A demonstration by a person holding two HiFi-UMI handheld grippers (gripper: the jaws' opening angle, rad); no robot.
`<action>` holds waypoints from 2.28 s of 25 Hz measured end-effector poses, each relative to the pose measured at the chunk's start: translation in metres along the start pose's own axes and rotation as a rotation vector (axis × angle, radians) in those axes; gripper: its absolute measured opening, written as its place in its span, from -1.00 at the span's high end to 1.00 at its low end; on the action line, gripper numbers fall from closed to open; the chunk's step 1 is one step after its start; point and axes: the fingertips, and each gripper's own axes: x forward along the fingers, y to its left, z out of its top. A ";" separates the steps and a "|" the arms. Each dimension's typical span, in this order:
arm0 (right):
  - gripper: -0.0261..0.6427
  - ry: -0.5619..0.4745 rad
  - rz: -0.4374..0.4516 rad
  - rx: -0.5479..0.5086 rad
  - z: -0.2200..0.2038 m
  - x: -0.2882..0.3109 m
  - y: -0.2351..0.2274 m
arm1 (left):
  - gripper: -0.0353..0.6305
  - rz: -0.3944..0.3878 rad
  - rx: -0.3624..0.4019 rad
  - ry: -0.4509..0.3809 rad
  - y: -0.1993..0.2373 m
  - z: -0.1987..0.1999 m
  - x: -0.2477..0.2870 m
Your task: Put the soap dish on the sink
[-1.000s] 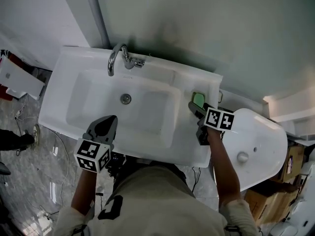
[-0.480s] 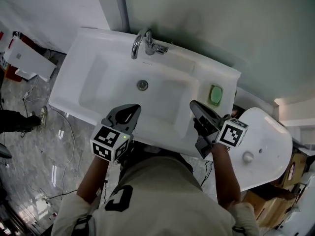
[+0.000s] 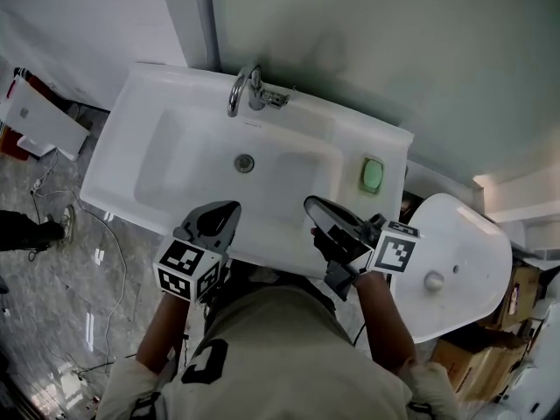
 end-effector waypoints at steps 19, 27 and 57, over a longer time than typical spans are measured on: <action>0.89 -0.013 -0.054 0.187 -0.085 0.024 0.025 | 0.84 -0.073 0.040 0.064 0.027 -0.031 -0.037; 0.89 -0.040 -0.082 0.239 -0.122 0.039 0.035 | 0.84 -0.117 0.039 0.078 0.047 -0.047 -0.056; 0.89 -0.103 -0.030 0.225 -0.156 -0.032 0.072 | 0.84 -0.267 0.176 0.072 -0.058 -0.044 -0.071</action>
